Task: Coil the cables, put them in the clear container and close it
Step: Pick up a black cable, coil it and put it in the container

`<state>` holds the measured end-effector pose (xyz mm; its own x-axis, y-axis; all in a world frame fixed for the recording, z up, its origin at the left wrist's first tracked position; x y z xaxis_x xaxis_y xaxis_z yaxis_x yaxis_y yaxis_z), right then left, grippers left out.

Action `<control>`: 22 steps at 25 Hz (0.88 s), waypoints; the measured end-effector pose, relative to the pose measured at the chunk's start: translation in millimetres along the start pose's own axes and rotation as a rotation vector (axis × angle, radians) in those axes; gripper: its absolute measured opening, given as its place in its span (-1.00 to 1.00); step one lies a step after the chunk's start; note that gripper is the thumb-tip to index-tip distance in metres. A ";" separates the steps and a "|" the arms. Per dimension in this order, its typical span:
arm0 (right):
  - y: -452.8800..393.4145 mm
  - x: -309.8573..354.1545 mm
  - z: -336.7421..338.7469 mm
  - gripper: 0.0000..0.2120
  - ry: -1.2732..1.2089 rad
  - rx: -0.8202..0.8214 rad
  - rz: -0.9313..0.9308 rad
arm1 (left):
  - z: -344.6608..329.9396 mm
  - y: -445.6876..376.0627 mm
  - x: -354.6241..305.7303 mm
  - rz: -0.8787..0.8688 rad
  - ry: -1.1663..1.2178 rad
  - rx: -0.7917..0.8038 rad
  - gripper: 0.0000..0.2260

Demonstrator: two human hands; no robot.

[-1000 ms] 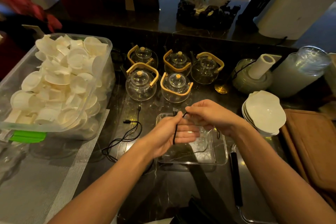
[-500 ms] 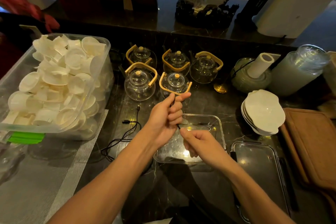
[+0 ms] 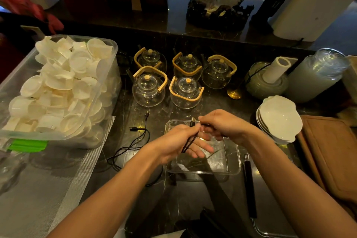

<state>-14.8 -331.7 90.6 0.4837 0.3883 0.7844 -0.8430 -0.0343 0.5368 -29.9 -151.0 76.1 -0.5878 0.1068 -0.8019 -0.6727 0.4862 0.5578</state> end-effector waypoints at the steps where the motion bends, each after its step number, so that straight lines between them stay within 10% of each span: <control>1: 1.7 5.1 -3.7 -0.60 0.111 -0.089 0.071 | -1.1 -1.9 -0.7 -0.015 -0.004 -0.057 -0.54; 7: 30.8 7.4 -44.5 -0.72 0.218 -0.413 0.380 | -6.7 -13.2 -9.7 -0.116 0.295 -0.406 -0.60; 13: 40.3 -40.2 -68.2 -0.58 -0.058 -0.168 0.309 | 8.9 -9.7 -30.9 -0.060 0.861 -0.135 -0.69; 18: 17.0 -43.9 -26.0 -0.44 -0.073 -0.001 0.068 | 14.1 1.9 -26.0 0.027 0.652 0.152 -0.67; 22: -1.2 -18.7 5.3 -0.58 -0.169 0.022 -0.021 | 17.0 -0.7 -4.5 0.011 0.271 0.063 -0.58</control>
<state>-21.6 -343.8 76.8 0.5351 0.2284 0.8133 -0.8281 -0.0486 0.5585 -19.1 -137.1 75.7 -0.6997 -0.1194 -0.7044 -0.6410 0.5403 0.5452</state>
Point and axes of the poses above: each hand's wrist, its own y-axis away from the middle knuckle, its own z-axis out of the back of the hand, x = y × z, the point moved 1 cm from there along -y, towards the middle knuckle, and after that the axes turned 12 degrees about -x, right-handed, at the moved point
